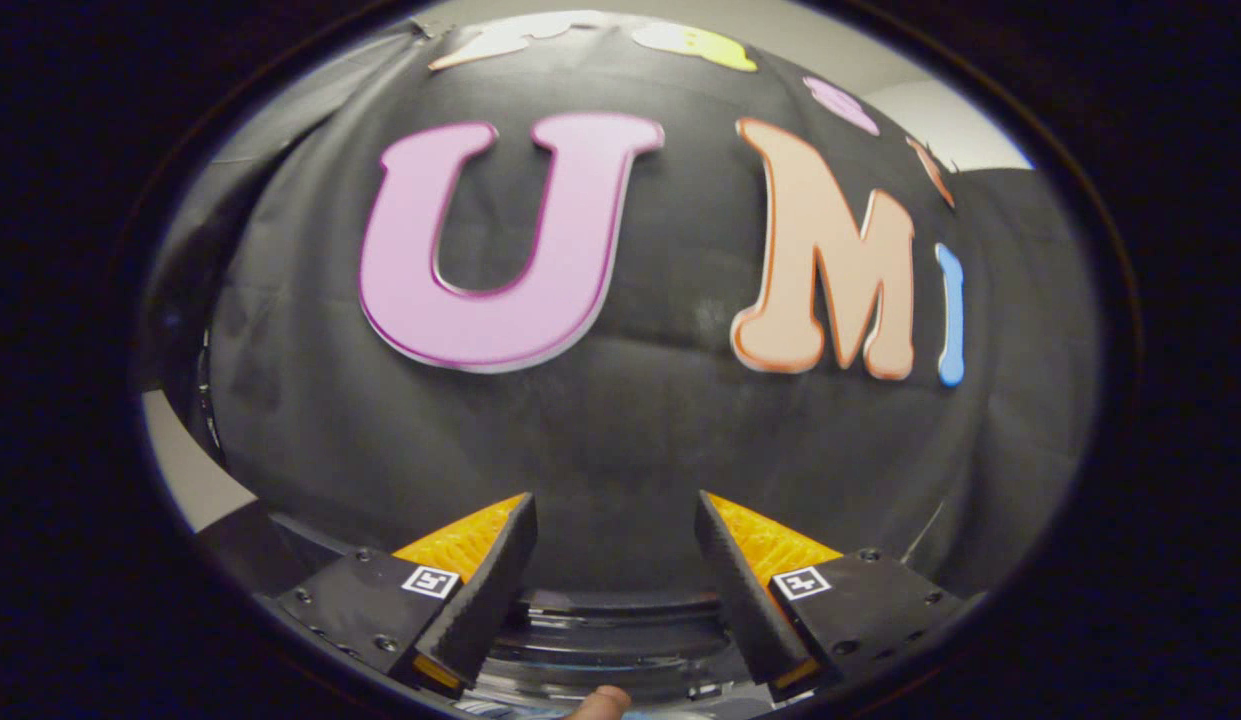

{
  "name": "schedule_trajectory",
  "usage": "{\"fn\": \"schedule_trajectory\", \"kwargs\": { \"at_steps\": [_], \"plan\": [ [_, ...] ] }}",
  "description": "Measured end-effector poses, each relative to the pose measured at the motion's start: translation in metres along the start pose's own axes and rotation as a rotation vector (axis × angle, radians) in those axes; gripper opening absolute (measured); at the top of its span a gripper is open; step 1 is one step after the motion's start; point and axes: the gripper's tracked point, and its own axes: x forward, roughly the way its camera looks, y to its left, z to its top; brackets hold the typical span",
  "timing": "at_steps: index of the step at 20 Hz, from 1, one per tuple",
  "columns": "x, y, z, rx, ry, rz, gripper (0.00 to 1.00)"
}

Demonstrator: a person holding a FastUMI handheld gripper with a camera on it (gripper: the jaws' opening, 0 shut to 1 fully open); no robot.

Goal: Put the clothes into the washing machine and then close the washing machine lid.

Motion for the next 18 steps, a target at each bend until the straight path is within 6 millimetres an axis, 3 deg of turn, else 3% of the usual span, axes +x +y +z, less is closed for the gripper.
{"fn": "schedule_trajectory", "kwargs": {
  "at_steps": [2, 9, 18],
  "plan": [
    [0.0096, -0.0031, 0.0043, 0.119, -0.037, 0.000, 0.96],
    [0.0042, -0.0042, -0.0020, 0.056, 0.040, -0.018, 0.95],
    [0.0046, -0.0058, 0.0016, 0.064, -0.005, -0.059, 0.95]
  ]
}}
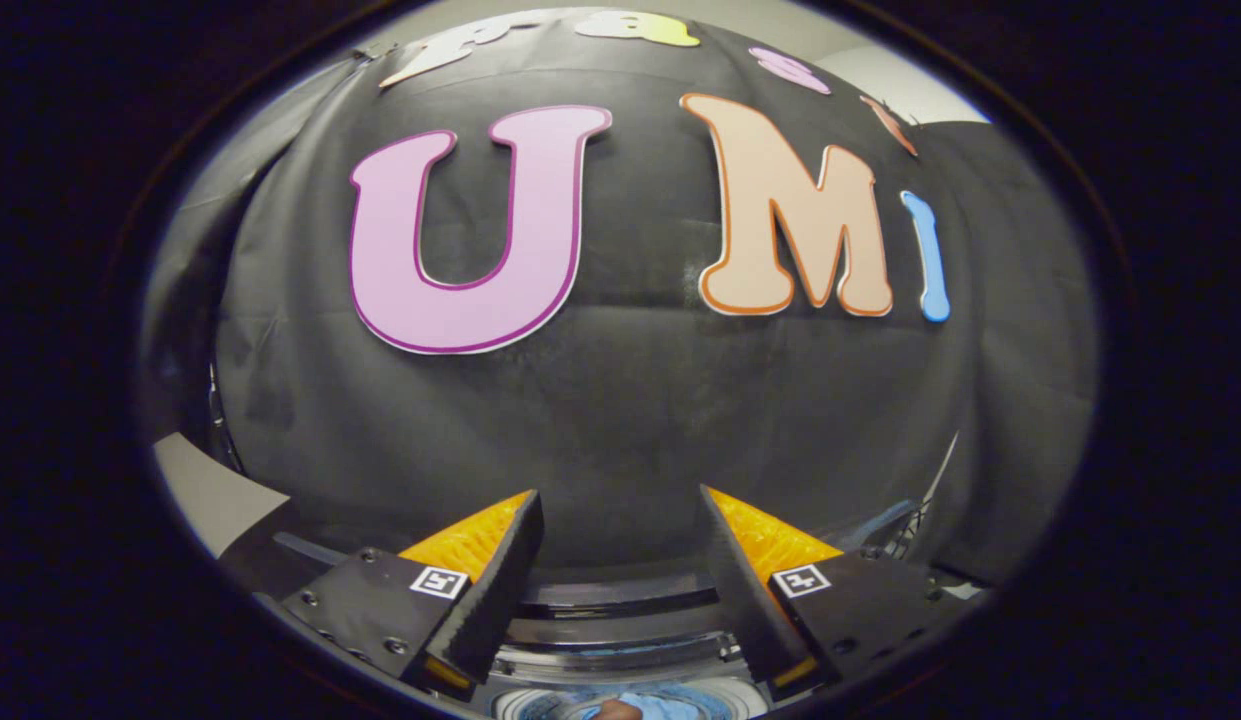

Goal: Put the clothes into the washing machine and then close the washing machine lid.

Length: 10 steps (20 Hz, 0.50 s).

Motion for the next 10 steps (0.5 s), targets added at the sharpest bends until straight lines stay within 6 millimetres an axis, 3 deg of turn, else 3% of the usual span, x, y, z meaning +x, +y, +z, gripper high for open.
{"fn": "schedule_trajectory", "kwargs": {
  "at_steps": [10],
  "plan": [
    [-0.0003, 0.0008, 0.0036, 0.001, -0.025, 0.000, 0.95]
  ]
}}
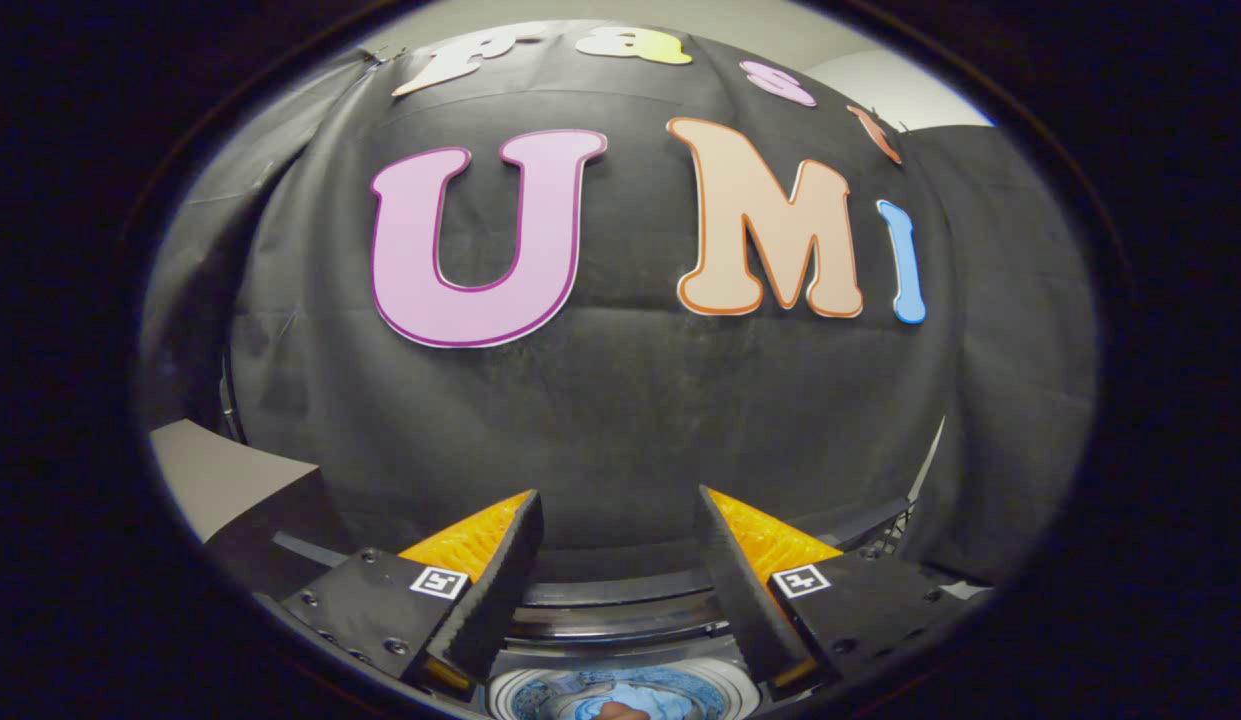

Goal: Put the clothes into the washing machine and then close the washing machine lid.

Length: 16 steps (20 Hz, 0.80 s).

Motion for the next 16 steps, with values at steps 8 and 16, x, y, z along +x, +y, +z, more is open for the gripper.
{"fn": "schedule_trajectory", "kwargs": {
  "at_steps": [8, 16],
  "plan": [
    [-0.0011, -0.0005, 0.0035, 0.013, -0.034, 0.014, 0.94],
    [-0.0021, -0.0029, 0.0022, 0.011, -0.026, 0.008, 0.94]
  ]
}}
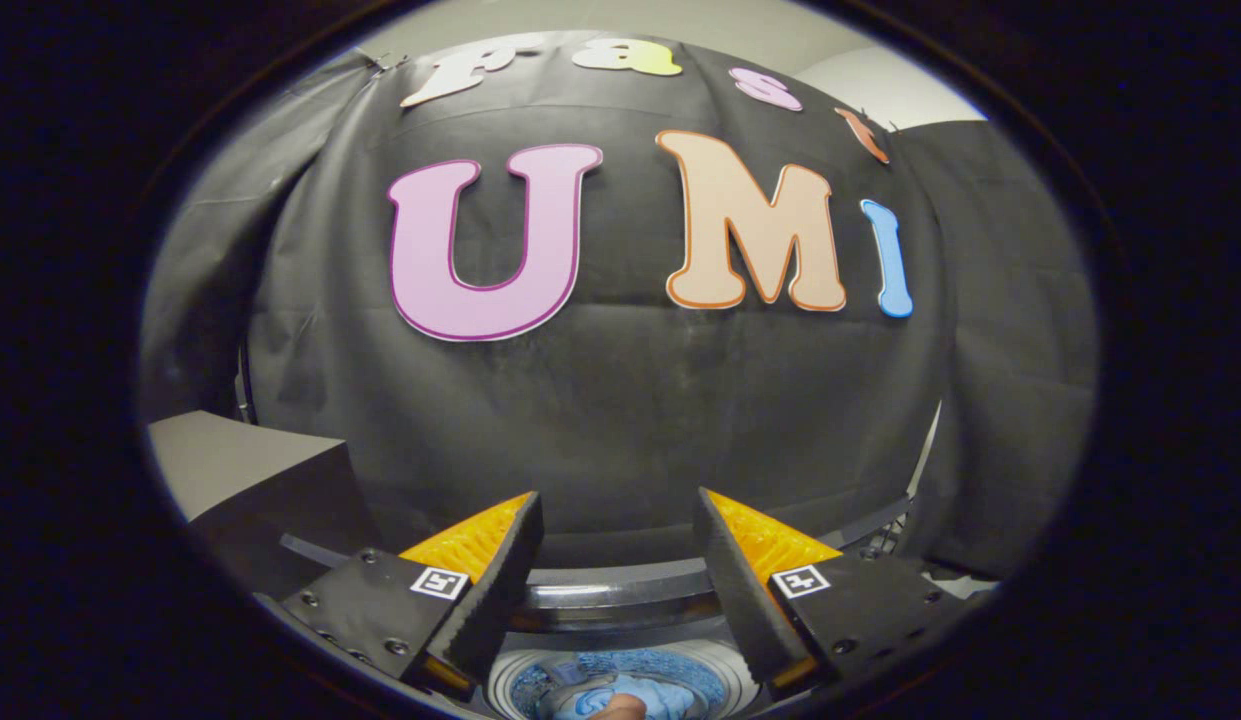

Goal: Put the clothes into the washing machine and then close the washing machine lid.

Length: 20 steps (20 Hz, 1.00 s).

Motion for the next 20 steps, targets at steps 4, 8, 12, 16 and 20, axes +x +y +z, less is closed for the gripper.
{"fn": "schedule_trajectory", "kwargs": {
  "at_steps": [4, 8, 12, 16, 20],
  "plan": [
    [0.002, -0.001, -0.006, 0.011, 0.022, 0.004, 0.94],
    [-0.009, 0.008, -0.044, 0.027, 0.127, 0.053, 0.95],
    [-0.022, 0.005, -0.058, 0.006, 0.131, 0.042, 0.95],
    [-0.039, 0.003, -0.066, -0.023, 0.153, 0.042, 0.95],
    [-0.059, 0.002, -0.086, -0.054, 0.187, 0.040, 0.95]
  ]
}}
